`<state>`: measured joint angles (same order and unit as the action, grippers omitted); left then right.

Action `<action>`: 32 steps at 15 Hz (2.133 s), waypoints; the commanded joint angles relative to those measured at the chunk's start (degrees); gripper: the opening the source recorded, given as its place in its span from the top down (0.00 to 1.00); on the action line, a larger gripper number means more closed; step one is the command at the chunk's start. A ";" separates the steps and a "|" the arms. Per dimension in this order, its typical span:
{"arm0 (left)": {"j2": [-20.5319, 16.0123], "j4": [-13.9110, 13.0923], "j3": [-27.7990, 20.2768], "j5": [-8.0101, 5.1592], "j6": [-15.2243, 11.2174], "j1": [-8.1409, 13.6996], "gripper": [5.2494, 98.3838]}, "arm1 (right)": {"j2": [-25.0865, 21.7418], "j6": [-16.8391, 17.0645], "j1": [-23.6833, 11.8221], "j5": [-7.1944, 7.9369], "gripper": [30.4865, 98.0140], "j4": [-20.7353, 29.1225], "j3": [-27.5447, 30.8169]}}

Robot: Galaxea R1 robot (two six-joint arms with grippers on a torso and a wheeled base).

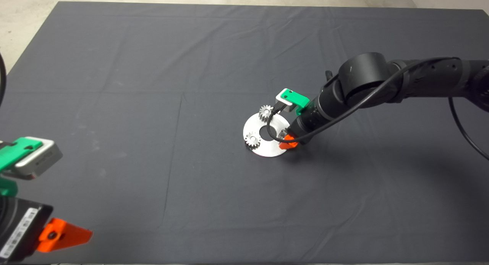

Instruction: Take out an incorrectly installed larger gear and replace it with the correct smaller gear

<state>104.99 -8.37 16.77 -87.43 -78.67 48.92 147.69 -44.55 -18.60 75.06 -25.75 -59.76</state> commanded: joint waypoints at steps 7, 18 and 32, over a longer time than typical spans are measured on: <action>-0.35 -0.33 -0.44 -2.04 -0.26 0.56 0.00 | 0.28 1.98 0.51 -1.67 0.00 -1.76 -0.41; -0.97 -0.33 -0.53 -2.04 -0.26 0.56 0.00 | 1.78 2.71 1.98 -0.71 0.15 -10.64 -0.16; -1.50 -0.33 -0.53 -2.04 -0.26 0.56 0.00 | 1.07 3.24 3.44 1.85 0.34 -10.82 0.14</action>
<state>103.64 -8.37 16.77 -87.43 -78.69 48.92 148.87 -41.75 -15.10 76.70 -34.95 -60.17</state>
